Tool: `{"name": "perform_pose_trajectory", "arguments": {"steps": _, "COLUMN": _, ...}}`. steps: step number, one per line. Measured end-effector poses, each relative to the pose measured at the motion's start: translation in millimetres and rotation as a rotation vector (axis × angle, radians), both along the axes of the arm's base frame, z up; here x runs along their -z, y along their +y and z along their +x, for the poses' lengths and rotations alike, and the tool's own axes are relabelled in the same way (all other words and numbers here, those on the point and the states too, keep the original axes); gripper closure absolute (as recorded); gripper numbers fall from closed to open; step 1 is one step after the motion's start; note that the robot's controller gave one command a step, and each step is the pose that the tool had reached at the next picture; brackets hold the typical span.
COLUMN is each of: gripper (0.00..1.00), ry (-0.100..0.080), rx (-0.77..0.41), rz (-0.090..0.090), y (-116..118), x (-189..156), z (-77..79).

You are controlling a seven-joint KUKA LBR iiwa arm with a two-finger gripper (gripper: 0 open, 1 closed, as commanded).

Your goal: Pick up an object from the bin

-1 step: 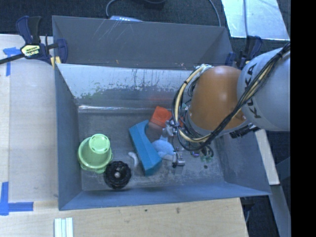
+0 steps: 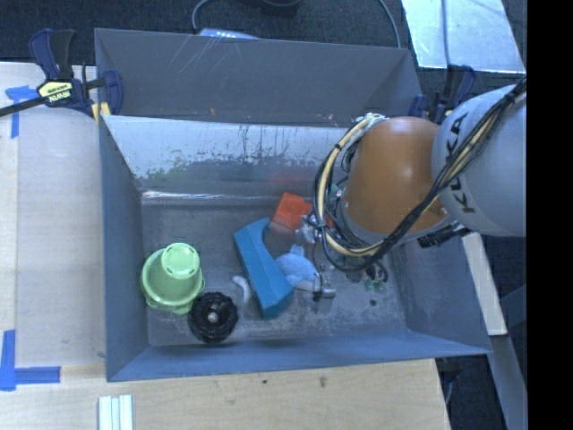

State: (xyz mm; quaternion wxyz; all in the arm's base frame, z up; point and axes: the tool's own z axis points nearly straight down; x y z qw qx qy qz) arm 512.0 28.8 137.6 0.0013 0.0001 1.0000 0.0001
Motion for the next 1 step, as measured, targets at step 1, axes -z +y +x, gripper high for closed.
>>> {"name": "perform_pose_trajectory", "arguments": {"steps": 1, "gripper": 0.0, "ry": -0.003, "rx": 0.023, "rz": 0.0, "y": 1.0, "x": 41.4, "z": -3.2}}
